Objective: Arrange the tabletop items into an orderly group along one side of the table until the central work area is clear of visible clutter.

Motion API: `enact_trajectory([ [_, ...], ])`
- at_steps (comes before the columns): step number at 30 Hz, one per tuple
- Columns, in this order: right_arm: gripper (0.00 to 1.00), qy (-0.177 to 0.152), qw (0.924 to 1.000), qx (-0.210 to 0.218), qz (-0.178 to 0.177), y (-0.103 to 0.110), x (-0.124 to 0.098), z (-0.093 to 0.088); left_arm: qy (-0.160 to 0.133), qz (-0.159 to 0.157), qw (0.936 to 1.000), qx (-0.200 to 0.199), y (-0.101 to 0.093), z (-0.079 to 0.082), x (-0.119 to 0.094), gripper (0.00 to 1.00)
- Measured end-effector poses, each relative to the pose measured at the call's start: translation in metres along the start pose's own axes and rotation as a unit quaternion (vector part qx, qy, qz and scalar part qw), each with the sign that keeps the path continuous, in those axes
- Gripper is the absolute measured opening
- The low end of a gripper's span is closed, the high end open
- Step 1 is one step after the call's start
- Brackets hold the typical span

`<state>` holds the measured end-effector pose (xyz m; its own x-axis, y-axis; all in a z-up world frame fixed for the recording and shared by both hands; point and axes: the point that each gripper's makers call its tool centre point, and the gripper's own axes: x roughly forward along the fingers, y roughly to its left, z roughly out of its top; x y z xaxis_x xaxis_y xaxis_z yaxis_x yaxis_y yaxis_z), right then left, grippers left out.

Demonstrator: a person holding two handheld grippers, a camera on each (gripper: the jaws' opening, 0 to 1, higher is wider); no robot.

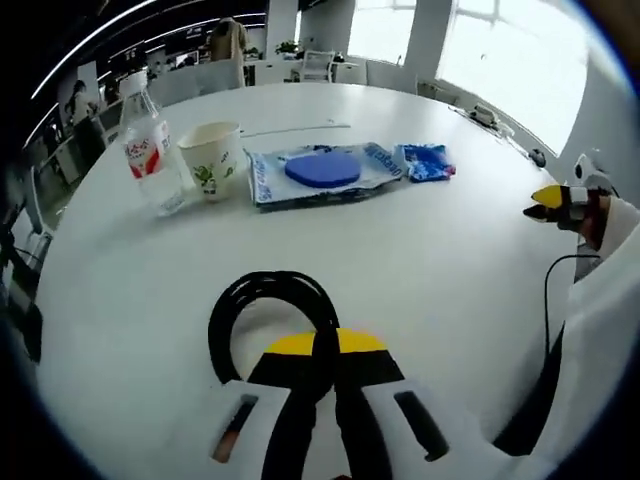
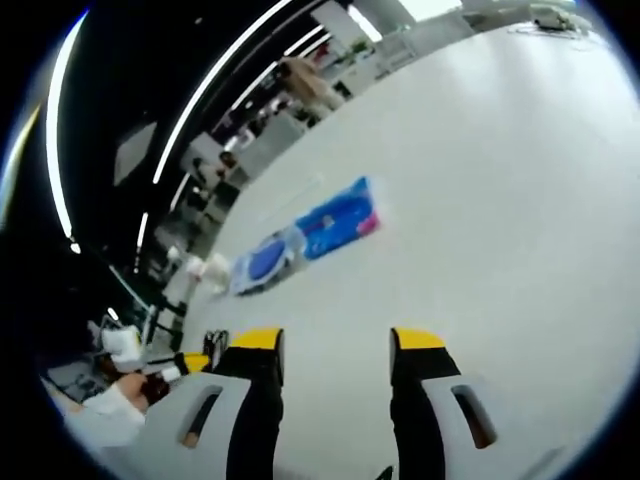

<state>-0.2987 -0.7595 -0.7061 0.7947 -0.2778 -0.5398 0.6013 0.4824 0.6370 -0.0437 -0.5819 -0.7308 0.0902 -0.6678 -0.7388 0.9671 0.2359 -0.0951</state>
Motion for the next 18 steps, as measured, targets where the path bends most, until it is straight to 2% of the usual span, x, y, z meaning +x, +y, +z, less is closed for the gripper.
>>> enact_trajectory([
  [3,0.41,0.008,0.9999,0.000,0.013,0.009,0.004,-0.004,-0.020,0.001,0.9996,0.018,-0.004,0.015,-0.006,0.00],
  [11,0.48,0.042,0.9968,0.010,0.067,0.045,0.016,-0.022,-0.053,-0.012,0.9968,0.059,-0.021,0.044,-0.016,0.00],
  [14,0.57,0.054,0.9922,0.037,0.106,0.065,0.018,-0.027,-0.061,-0.014,0.9945,0.084,-0.028,0.051,-0.021,0.00],
  [18,0.73,0.073,0.9810,0.092,0.154,0.093,0.022,-0.034,-0.083,-0.029,0.9897,0.113,-0.044,0.066,-0.030,0.00],
])
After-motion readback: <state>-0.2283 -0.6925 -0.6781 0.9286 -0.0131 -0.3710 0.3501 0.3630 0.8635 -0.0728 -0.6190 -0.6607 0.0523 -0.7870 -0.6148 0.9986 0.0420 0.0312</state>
